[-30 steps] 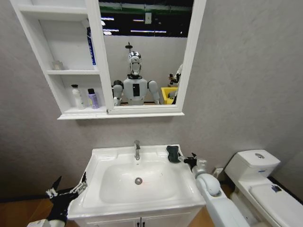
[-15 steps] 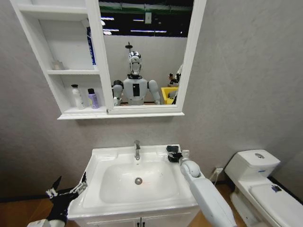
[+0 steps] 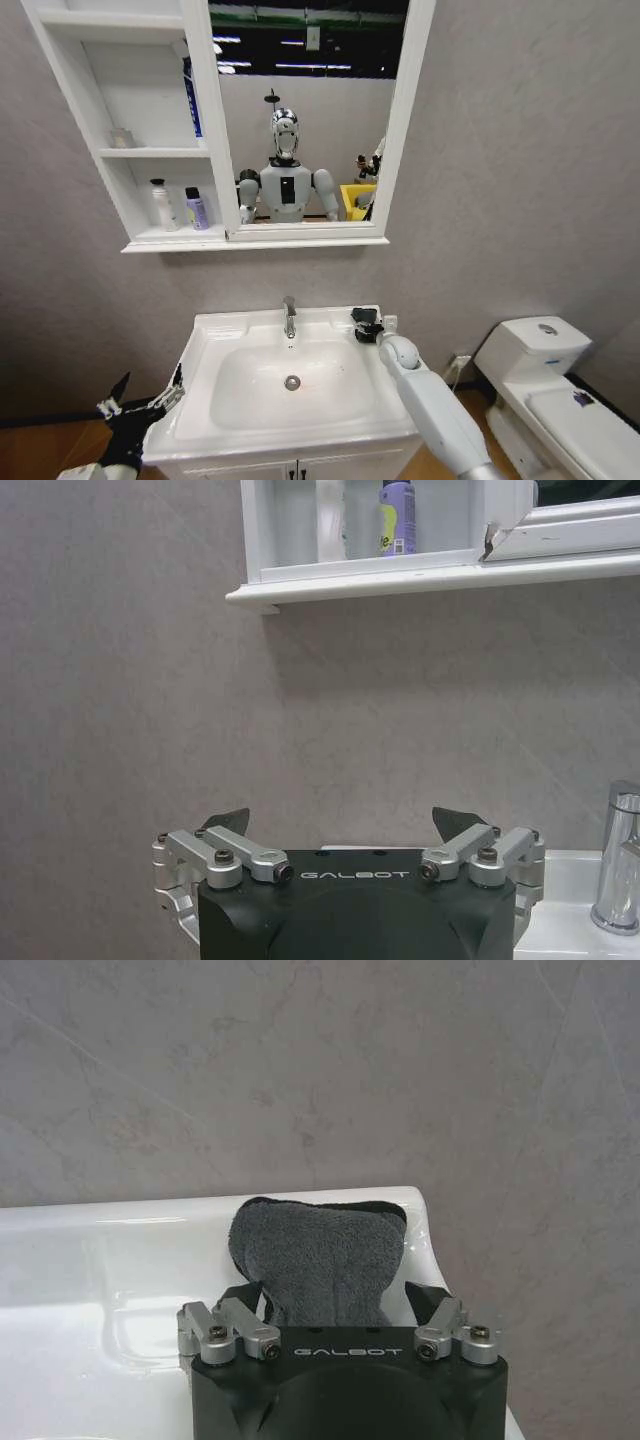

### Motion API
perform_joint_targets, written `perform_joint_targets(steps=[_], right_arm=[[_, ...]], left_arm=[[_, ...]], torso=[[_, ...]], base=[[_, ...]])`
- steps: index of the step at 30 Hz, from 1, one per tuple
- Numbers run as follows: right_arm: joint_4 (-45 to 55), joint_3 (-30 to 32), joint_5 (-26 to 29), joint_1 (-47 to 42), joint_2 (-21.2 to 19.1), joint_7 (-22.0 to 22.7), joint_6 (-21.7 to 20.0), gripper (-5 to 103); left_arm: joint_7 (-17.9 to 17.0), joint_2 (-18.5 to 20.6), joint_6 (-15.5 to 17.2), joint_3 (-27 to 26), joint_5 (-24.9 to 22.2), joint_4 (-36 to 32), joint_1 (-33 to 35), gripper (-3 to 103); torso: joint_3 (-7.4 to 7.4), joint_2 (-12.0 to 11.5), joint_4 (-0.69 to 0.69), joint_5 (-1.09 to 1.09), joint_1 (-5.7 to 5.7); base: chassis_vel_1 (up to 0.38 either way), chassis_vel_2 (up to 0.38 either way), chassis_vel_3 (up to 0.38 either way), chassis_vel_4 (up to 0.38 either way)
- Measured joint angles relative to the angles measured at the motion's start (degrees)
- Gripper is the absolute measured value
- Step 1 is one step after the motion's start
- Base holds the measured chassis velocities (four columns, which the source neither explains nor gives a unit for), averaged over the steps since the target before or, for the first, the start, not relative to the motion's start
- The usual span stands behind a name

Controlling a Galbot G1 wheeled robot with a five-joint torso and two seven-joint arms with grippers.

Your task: Move facial cleanser and shampoo from washbasin to cabinet, then wipe washbasin with towel.

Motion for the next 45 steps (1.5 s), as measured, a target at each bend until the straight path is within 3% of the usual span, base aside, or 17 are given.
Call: perform_joint_targets(steps=[1, 4, 12, 15, 16, 18, 19, 26, 28, 29, 32, 34, 38, 45], right_arm=[[-0.67, -0.03, -0.12, 0.26, 0.16, -0.07, 0.49, 73], [-1.12, -0.04, -0.20, 0.41, 0.24, -0.09, 0.89, 68], [-2.37, 0.55, -0.31, 0.51, 0.50, -0.10, 1.48, 36], [-2.09, 0.59, -0.26, 0.28, 0.50, -0.09, 1.52, 30], [-1.41, 0.59, -0.08, -0.16, 0.51, 0.01, 1.52, 19], [-0.98, 0.58, 0.25, -0.42, 0.51, 0.30, 1.47, 19], [0.13, 0.47, 1.56, -0.99, 0.46, 1.19, 1.04, 9], [7.21, -0.32, 7.92, -3.44, -0.22, 6.07, -1.55, 4], [13.67, -1.63, 13.07, -5.38, -0.68, 10.64, -3.39, 4], [13.67, -1.63, 13.07, -5.38, -0.68, 10.64, -3.39, 4], [24.00, -4.67, 23.33, -9.67, -0.15, 20.43, -8.90, 4], [25.78, -5.24, 25.30, -11.13, 0.00, 21.95, -10.78, 4], [26.25, -5.41, 26.69, -14.04, 0.26, 22.31, -14.51, 4], [22.09, -4.78, 24.55, -14.39, 0.23, 19.70, -15.02, 4]], left_arm=[[0.00, 0.00, 0.00, 0.00, 0.00, 0.00, 0.00, 100], [0.00, 0.00, 0.00, 0.00, 0.00, 0.00, 0.00, 100], [0.00, 0.00, 0.00, 0.00, 0.00, 0.00, 0.00, 100], [0.00, 0.00, 0.00, 0.00, 0.00, 0.00, 0.00, 100], [0.00, 0.00, 0.00, 0.00, 0.00, 0.00, 0.00, 100], [0.00, 0.00, 0.00, 0.00, 0.00, 0.00, 0.00, 100], [0.00, 0.00, 0.00, 0.00, 0.00, 0.00, 0.00, 100], [0.00, 0.00, 0.00, 0.00, 0.00, 0.00, 0.00, 100], [0.00, 0.00, 0.00, 0.00, 0.00, 0.00, 0.00, 100], [0.00, 0.00, 0.00, 0.00, 0.00, 0.00, 0.00, 100], [0.00, 0.00, 0.00, 0.00, 0.00, 0.00, 0.00, 100], [0.00, 0.00, 0.00, 0.00, 0.00, 0.00, 0.00, 100], [-0.01, 0.00, 0.00, 0.00, 0.00, 0.00, 0.00, 100], [0.00, 0.00, 0.00, 0.00, 0.00, 0.00, 0.00, 100]], torso=[[0.00, 0.00, 0.00, 0.00, 0.00], [0.00, 0.00, 0.00, 0.00, 0.00], [0.00, 0.00, 0.00, 0.00, -0.01], [0.00, 0.00, 0.00, -0.01, -0.01], [0.00, 0.00, 0.00, 0.00, -0.01], [0.00, 0.00, 0.00, 0.00, -0.01], [0.00, 0.00, -0.01, 0.00, -0.01], [0.00, 0.00, -0.01, -0.01, -0.01], [0.00, 0.00, 0.00, -0.01, -0.01], [0.00, 0.00, 0.00, -0.01, -0.01], [-0.01, 0.00, 0.01, -0.01, -0.01], [-0.01, 0.00, 0.01, -0.01, -0.01], [-0.01, 0.00, -0.01, 0.00, -0.02], [-0.01, 0.00, -0.01, 0.00, -0.01]], base=[[0.000, 0.000, 0.000, 0.000], [0.000, 0.000, 0.000, 0.000], [0.000, 0.000, 0.000, 0.000], [0.000, 0.000, 0.000, 0.000], [0.000, 0.000, 0.000, 0.000], [0.000, 0.000, 0.000, 0.000], [0.000, 0.000, 0.000, 0.000], [0.000, 0.000, 0.000, 0.000], [0.000, 0.000, 0.000, 0.000], [0.000, 0.000, 0.000, 0.000], [0.000, 0.000, 0.000, 0.000], [0.000, 0.000, 0.000, 0.000], [0.000, 0.000, 0.000, 0.000], [0.000, 0.000, 0.000, 0.000]])
